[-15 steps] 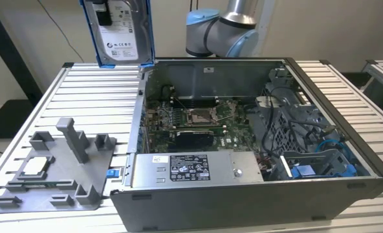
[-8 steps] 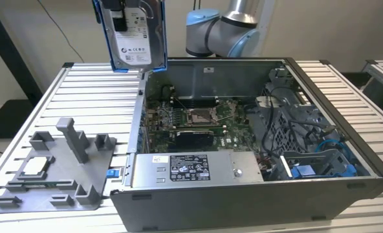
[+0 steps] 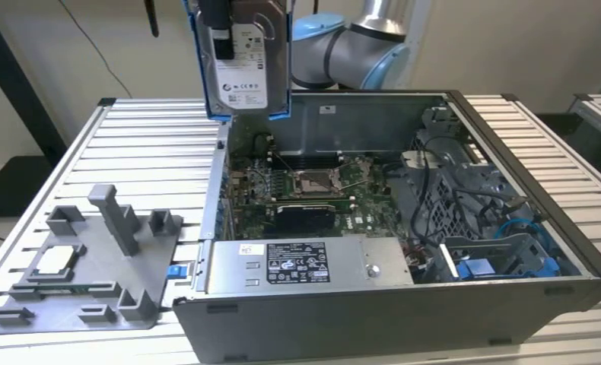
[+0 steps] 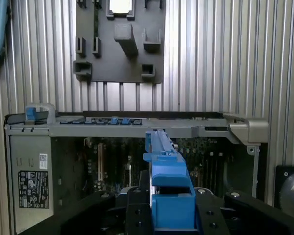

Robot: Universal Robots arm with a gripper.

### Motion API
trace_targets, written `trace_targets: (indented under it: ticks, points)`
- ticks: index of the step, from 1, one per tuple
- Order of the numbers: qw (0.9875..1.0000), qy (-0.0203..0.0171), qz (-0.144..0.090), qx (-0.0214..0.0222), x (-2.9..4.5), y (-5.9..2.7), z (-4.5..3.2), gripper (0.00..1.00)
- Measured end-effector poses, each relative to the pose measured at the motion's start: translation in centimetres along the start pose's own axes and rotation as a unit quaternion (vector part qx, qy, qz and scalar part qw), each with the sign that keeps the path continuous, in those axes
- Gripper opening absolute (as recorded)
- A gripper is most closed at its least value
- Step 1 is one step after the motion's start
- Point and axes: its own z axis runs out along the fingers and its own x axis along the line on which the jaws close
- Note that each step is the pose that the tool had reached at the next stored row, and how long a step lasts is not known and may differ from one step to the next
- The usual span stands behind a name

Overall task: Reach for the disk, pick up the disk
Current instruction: 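Pick up the disk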

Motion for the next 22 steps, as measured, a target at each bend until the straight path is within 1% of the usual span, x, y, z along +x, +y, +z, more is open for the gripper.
trace_targets:
  ticks: [4,8,9,11,14,15,18,20,22]
  points:
    - [1.0000,-0.0001,0.000,-0.0003,-0.04,-1.76,0.44,0.00]
    - [1.0000,-0.0024,0.000,-0.0019,-0.05,-2.94,0.86,0.00]
    - [1.0000,-0.0037,0.000,-0.0023,-0.05,-3.25,0.95,0.00]
    - [1.0000,-0.0087,0.000,-0.0037,-0.05,-3.80,1.04,0.00]
    - [0.9998,-0.0160,0.000,-0.0088,-0.04,-4.61,1.12,0.00]
    - [0.9998,-0.0171,0.000,-0.0106,-0.02,-4.93,1.13,0.00]
    - [0.9997,-0.0170,0.000,-0.0158,0.02,-6.20,1.22,0.00]
    - [0.9997,-0.0170,0.000,-0.0176,0.05,-7.05,1.28,0.00]
    - [0.9997,-0.0169,0.000,-0.0183,0.11,-7.92,1.34,0.00]
